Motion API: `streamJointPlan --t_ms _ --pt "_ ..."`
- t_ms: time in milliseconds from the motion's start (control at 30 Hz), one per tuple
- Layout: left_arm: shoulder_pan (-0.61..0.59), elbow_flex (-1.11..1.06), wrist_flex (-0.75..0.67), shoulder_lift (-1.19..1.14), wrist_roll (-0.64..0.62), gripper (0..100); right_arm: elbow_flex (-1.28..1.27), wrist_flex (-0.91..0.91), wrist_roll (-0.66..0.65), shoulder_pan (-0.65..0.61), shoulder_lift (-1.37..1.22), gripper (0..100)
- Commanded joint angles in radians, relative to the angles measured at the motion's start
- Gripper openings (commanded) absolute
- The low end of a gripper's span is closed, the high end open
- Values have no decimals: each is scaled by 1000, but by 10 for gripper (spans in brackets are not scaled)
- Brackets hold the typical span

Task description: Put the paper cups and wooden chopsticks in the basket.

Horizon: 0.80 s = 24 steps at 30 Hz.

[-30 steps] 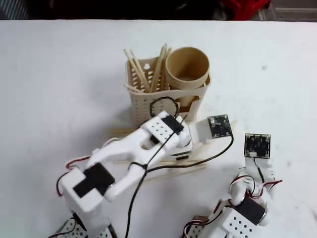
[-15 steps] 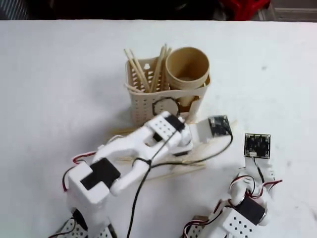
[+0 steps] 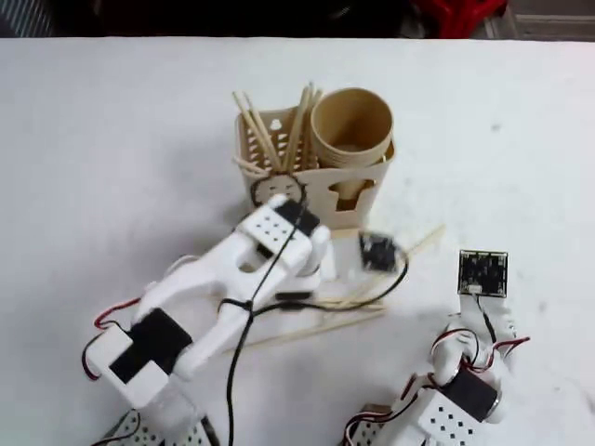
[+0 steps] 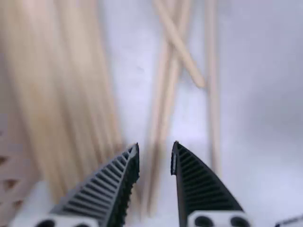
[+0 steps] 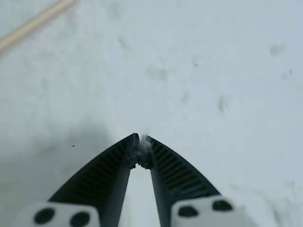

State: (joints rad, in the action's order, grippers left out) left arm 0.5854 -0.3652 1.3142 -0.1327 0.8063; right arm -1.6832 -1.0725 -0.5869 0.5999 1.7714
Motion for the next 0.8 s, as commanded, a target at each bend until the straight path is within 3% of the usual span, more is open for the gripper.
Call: streamJointPlan --t_ms 0,333,600,767 --pt "12 -81 17 51 152 133 -8 16 -6 5 -1 18" --pt "16 -169 -48 51 164 133 -8 16 -6 5 -1 18" --pt "7 -190 -133 48 -32 133 -8 16 -6 5 -1 18" --pt "-39 -180 -146 56 -52 129 -8 16 -6 5 -1 18"
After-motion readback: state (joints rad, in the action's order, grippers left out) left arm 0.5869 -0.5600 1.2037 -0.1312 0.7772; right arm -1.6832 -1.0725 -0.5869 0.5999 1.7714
